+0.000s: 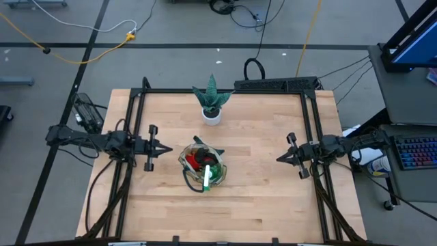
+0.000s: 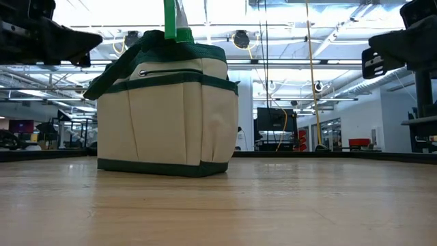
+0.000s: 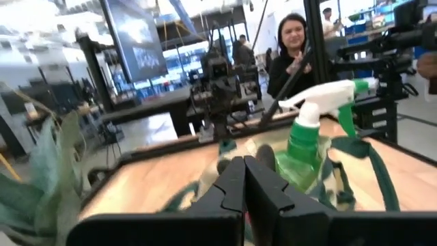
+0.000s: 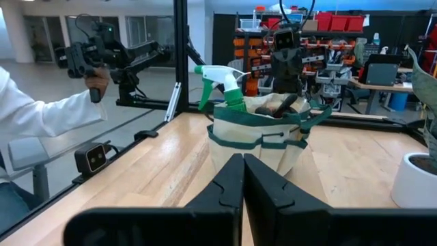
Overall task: Pick & Place Garden tools in Gardening bag
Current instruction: Return to Home Position
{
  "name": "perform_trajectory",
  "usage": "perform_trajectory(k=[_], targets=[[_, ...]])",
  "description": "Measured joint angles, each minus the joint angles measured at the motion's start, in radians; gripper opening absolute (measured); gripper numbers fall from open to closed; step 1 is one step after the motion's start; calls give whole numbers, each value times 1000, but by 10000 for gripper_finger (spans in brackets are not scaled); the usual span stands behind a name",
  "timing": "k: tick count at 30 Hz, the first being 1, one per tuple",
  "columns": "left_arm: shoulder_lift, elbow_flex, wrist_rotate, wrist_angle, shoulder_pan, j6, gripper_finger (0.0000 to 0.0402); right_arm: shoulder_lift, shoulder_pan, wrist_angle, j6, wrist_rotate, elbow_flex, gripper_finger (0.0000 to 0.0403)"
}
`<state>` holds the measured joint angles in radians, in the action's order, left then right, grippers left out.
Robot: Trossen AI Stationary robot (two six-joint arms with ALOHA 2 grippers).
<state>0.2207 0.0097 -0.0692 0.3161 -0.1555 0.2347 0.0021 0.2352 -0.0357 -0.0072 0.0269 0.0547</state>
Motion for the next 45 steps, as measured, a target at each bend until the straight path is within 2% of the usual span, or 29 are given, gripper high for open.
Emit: perform_trajectory(k=[4, 15, 24, 45], targets=[[0, 1, 1, 30, 0, 47, 4, 0, 0, 0, -1, 1, -1, 0], [-34, 1, -18, -68, 0, 79, 4, 0, 0, 32, 10, 55, -3, 0], [-96, 1, -29, -239, 23, -4, 7, 0, 0, 35, -39, 47, -3, 0], [-110, 5, 39, -307, 124, -7, 11, 1, 0, 6, -67, 45, -4, 0]])
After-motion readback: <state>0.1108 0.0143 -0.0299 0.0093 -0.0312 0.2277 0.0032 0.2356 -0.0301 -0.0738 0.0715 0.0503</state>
